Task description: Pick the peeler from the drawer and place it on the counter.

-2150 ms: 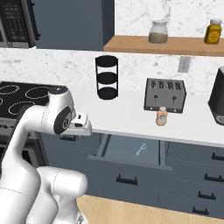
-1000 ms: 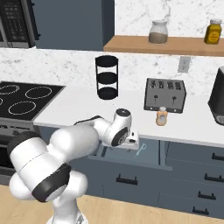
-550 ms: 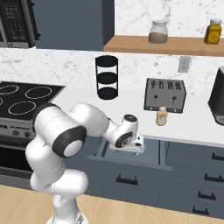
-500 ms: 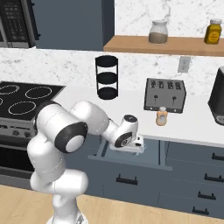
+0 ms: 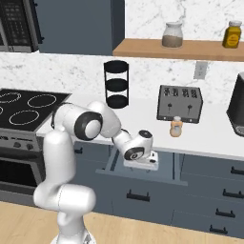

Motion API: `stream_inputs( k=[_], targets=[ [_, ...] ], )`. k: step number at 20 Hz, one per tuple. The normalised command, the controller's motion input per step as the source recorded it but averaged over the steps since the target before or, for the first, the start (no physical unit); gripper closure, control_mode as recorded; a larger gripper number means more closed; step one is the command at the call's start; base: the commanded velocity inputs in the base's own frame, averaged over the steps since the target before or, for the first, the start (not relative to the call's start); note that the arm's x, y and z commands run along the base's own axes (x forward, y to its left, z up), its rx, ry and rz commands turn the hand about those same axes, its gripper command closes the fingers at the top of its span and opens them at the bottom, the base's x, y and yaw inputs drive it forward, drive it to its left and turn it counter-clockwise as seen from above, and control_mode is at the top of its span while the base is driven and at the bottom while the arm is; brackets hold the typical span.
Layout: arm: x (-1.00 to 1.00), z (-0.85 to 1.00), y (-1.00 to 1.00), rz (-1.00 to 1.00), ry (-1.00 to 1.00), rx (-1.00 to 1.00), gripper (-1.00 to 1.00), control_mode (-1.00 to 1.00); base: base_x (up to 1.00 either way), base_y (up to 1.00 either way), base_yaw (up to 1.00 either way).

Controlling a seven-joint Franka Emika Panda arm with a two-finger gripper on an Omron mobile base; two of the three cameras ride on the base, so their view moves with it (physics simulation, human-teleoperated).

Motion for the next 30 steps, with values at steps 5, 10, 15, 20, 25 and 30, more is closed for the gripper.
stream_inputs(
  k=[5, 10, 15, 20, 25, 30],
  targets=[
    [-0.2, -0.28, -0.13, 0.07, 0.18, 0.0, -1.0, -1.0, 0.0, 0.0, 0.0],
    [-0.96, -0.15, -0.02, 0.14, 0.27, 0.0, -1.0, -1.0, 0.0, 0.0, 0.0],
    [-1.0, 0.06, -0.04, 0.18, 0.03, 0.0, -1.0, -1.0, 0.0, 0.0, 0.0],
    [-0.99, 0.48, -0.05, 0.21, -0.09, 0.01, -1.0, -1.0, 0.0, 0.0, 0.0],
    [-0.44, 0.86, -0.08, 0.14, -0.27, 0.1, -1.0, -1.0, 0.0, 0.0, 0.0],
    [0.24, 0.28, -0.02, 0.01, -0.1, 0.13, -1.0, -1.0, 0.0, 0.0, 0.0]
  ],
)
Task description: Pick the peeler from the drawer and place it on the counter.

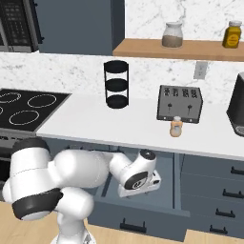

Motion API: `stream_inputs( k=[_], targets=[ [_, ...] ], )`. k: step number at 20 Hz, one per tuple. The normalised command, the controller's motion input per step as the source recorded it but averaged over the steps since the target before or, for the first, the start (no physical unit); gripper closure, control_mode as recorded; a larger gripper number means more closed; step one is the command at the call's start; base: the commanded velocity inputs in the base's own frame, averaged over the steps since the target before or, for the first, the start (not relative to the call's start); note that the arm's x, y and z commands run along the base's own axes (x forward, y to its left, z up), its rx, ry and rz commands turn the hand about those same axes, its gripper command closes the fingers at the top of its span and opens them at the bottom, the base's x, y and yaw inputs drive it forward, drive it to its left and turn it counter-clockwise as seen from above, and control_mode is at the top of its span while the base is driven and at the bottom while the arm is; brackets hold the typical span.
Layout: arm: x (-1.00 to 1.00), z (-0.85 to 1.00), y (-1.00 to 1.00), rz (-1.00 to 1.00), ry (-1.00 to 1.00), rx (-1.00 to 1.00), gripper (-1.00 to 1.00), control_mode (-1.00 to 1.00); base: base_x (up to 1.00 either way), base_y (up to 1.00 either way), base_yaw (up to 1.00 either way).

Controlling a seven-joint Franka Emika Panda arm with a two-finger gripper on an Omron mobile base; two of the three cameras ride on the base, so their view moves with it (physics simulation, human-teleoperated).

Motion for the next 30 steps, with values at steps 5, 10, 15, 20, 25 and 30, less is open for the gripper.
stream_inputs(
  k=[5, 10, 15, 20, 25, 30],
  targets=[
    [0.53, 0.0, 0.0, -0.1, -0.01, 0.1, -1.0, -1.0, 0.0, 0.0, 0.0],
    [0.54, 0.0, -0.17, -0.18, 0.0, 0.08, -1.0, -1.0, 0.0, 0.0, 0.0],
    [0.36, -0.04, -0.27, -0.22, 0.0, 0.03, -1.0, -1.0, 0.0, 0.0, 0.0],
    [0.43, -0.23, -0.08, -0.2, 0.0, 0.0, -1.0, -1.0, 0.0, 0.0, 0.0],
    [0.41, -0.34, -0.13, -0.12, 0.0, 0.0, -1.0, -1.0, 0.0, 0.0, 0.0],
    [0.43, -0.26, -0.39, -0.06, 0.0, 0.04, -1.0, -1.0, 0.0, 0.0, 0.0]
  ],
)
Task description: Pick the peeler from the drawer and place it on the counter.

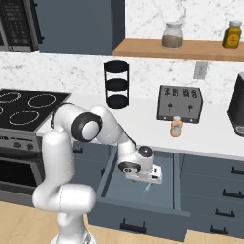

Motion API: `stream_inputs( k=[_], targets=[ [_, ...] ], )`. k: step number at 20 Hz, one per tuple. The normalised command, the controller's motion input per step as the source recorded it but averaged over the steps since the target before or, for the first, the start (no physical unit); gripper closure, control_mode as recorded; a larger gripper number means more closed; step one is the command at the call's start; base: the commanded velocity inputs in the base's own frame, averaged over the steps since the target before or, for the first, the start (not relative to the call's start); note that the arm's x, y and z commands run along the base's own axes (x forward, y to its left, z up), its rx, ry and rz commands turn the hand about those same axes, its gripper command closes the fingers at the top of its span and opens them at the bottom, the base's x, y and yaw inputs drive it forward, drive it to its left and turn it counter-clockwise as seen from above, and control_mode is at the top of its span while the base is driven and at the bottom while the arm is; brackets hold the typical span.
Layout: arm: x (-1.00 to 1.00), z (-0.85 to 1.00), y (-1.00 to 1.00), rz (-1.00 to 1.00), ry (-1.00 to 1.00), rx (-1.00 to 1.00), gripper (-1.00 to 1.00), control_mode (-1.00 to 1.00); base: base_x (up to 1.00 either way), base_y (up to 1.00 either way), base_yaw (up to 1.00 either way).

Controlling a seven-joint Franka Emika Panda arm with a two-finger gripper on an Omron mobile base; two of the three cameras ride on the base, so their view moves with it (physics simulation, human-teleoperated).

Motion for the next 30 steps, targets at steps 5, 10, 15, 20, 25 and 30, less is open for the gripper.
stream_inputs(
  k=[5, 10, 15, 20, 25, 30],
  targets=[
    [0.29, -0.31, -0.51, 0.0, 0.0, 0.09, -1.0, -1.0, 0.0, 0.0, 0.0],
    [0.4, -0.38, -0.18, 0.0, 0.0, 0.09, -1.0, -1.0, 0.0, 0.0, 0.0],
    [0.59, -0.44, 0.04, 0.07, 0.08, 0.04, 1.0, -1.0, 0.0, 0.0, 0.0],
    [-0.24, -0.12, 0.0, 0.27, 0.12, -0.01, 1.0, -1.0, 0.0, 0.0, 0.0],
    [-0.67, 0.24, 0.0, 0.52, -0.04, -0.03, 1.0, -1.0, 0.0, 0.0, 0.0],
    [-0.29, 0.89, 0.17, 0.44, -0.09, -0.04, 1.0, -1.0, 0.0, 0.0, 0.0]
  ],
)
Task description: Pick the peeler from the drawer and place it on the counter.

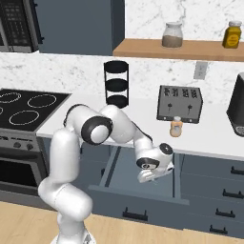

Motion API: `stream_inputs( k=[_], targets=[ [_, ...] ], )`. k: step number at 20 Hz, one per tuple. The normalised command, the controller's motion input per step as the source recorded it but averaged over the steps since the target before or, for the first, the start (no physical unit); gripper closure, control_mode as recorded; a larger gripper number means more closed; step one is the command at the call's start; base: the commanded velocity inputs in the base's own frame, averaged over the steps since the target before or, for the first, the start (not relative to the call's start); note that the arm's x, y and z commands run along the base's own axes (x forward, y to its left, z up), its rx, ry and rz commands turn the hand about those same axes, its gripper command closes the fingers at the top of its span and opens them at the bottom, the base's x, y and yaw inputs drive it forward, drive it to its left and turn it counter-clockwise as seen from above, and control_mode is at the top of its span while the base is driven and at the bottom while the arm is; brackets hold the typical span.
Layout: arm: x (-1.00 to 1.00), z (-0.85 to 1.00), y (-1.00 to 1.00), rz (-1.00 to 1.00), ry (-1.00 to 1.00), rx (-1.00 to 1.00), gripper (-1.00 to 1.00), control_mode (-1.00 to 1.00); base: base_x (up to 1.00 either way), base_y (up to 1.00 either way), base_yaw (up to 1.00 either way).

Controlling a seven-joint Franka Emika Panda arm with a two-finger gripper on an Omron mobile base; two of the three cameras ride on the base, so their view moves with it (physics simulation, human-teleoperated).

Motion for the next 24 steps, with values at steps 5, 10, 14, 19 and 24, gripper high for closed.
stream_inputs(
  k=[5, 10, 14, 19, 24],
  targets=[
    [-0.47, 1.0, 0.16, 0.32, -0.07, -0.08, 1.0, -1.0, 0.0, 0.0, 0.0],
    [-0.14, 1.0, 0.15, 0.24, -0.08, -0.02, 1.0, -1.0, 0.0, 0.0, 0.0],
    [0.6, 1.0, 0.24, 0.12, -0.09, 0.0, 1.0, -1.0, 0.0, 0.0, 0.0],
    [0.89, 0.81, 0.13, 0.08, -0.01, 0.0, 1.0, -1.0, 0.0, 0.0, 0.0],
    [1.0, -0.02, 0.18, 0.03, 0.01, 0.0, 1.0, -1.0, 0.0, 0.0, 0.0]
  ],
)
